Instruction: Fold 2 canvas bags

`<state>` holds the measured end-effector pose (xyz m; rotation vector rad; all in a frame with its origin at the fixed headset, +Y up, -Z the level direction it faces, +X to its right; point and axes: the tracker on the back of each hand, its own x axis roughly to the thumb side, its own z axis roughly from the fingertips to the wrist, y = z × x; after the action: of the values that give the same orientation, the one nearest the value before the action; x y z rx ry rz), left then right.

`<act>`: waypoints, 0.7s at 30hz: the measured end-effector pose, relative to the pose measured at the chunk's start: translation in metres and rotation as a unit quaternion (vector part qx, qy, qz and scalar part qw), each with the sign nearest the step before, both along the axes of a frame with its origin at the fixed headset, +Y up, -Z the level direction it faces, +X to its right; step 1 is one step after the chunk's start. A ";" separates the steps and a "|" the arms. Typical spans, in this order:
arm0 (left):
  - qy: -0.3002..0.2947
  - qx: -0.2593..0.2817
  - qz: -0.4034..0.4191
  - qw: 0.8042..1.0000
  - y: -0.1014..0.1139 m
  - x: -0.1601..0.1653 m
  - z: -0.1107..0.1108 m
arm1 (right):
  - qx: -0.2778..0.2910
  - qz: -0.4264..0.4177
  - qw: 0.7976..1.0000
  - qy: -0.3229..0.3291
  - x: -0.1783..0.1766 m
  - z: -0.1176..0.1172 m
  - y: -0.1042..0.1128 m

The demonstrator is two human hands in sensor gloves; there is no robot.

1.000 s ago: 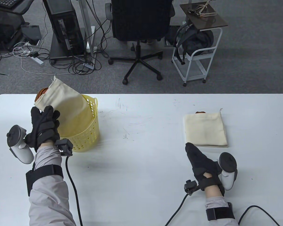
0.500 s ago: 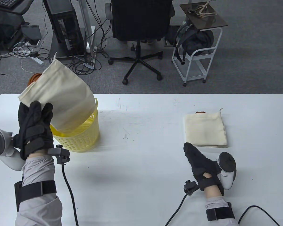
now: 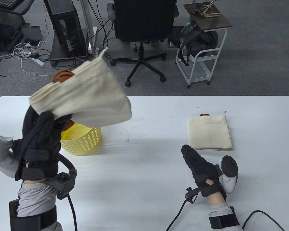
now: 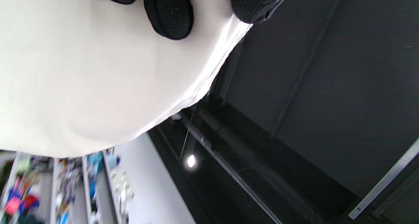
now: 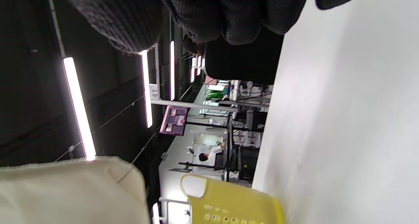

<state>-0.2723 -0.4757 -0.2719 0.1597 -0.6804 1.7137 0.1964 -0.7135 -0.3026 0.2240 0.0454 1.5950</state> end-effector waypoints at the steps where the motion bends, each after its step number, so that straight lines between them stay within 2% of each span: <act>1: -0.025 -0.014 -0.002 1.000 -0.005 0.007 -0.004 | 0.009 -0.002 1.000 0.008 -0.002 0.001 0.002; 5: -0.127 -0.085 -0.005 0.988 -0.042 0.043 -0.022 | 0.077 -0.017 0.995 0.052 -0.009 0.005 0.021; 7: -0.169 -0.136 0.004 0.976 -0.069 0.065 -0.030 | 0.122 -0.028 0.986 0.109 -0.014 0.009 0.035; 8: -0.178 -0.147 0.006 0.973 -0.075 0.069 -0.032 | 0.128 -0.028 0.983 0.126 -0.016 0.010 0.038; 11: -0.211 -0.206 0.022 0.955 -0.113 0.090 -0.045 | 0.147 -0.023 0.974 0.168 -0.025 0.015 0.050; 15: -0.204 -0.272 0.063 0.938 -0.153 0.102 -0.056 | 0.131 0.019 0.977 0.169 -0.030 0.016 0.049; 17: -0.191 -0.290 0.069 0.935 -0.170 0.107 -0.058 | 0.122 0.033 0.981 0.145 -0.029 0.014 0.044; 21: -0.183 -0.307 0.090 0.930 -0.191 0.118 -0.059 | 0.099 0.013 0.984 0.146 -0.029 0.011 0.036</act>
<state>-0.1546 -0.6663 -0.3314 -0.5656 -0.3684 2.0779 0.1673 -0.6774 -0.2919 0.6136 0.1163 1.5830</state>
